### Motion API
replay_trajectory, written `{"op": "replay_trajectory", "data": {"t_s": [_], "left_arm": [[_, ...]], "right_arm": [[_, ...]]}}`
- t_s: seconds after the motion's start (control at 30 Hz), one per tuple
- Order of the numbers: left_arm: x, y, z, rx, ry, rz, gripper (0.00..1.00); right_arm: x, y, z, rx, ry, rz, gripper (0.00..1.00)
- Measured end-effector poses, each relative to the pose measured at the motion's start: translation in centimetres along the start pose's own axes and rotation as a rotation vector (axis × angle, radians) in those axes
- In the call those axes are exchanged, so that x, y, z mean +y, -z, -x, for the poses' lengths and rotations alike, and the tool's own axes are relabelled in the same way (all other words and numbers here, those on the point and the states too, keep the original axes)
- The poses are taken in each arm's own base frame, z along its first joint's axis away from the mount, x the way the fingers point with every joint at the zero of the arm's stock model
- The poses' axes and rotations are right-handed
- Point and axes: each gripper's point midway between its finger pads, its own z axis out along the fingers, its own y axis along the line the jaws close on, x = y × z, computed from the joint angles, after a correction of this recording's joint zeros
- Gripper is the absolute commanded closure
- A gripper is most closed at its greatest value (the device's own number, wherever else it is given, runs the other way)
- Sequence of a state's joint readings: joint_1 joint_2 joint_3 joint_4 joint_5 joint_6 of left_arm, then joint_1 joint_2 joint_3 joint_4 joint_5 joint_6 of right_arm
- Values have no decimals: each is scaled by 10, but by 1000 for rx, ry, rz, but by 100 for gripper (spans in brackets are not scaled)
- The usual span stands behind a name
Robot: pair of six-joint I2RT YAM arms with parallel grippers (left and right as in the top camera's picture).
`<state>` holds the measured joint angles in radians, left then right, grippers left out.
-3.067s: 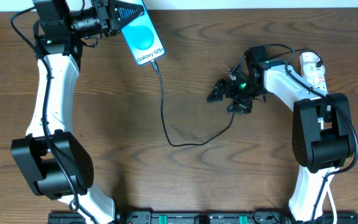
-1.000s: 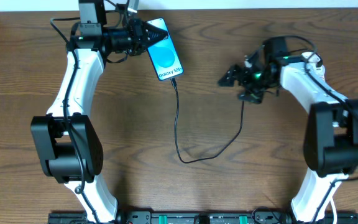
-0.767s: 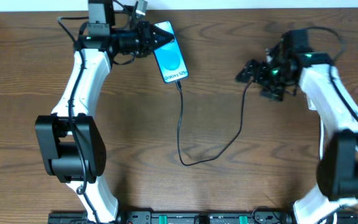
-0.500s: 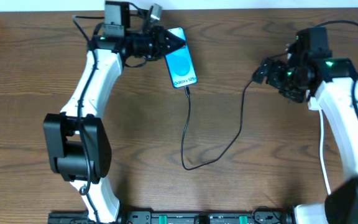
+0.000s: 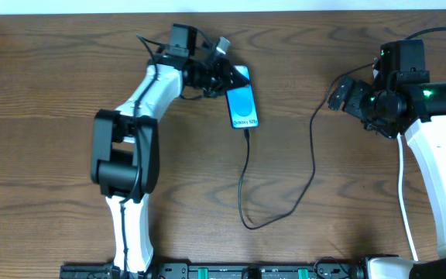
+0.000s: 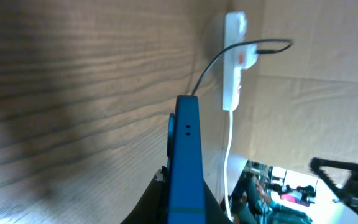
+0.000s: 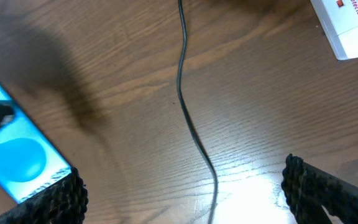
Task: Plug charger to phone and switch on socket
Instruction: 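Lower the plugged phone onto the table with the left gripper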
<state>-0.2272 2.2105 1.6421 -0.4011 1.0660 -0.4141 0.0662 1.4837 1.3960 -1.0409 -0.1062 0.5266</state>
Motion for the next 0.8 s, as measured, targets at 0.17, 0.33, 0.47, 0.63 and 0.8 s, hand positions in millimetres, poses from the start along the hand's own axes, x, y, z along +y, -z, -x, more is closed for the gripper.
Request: {"op": "replay_trajectory", "data": {"t_s": [0.17,0.33,0.47,0.63,0.8], "left_arm": [[15,-27,-14,60,30,12,93],[29,-44,-24,91,49,39,93],[35,-52,-26,88,62,86,93],[40,-60,-29,77,79,143,92],[41,-70,-34,76,88,187,92]], "right_arm": [[-2,0,-1,2,0,-10,1],[-3,0,-1,3,-1,-13,1],[-3,0,-1,3,-1,-14,1],[-3,0,-1,1,-1,-17,1],[-3,0,-1,1,-1,-17,1]]}}
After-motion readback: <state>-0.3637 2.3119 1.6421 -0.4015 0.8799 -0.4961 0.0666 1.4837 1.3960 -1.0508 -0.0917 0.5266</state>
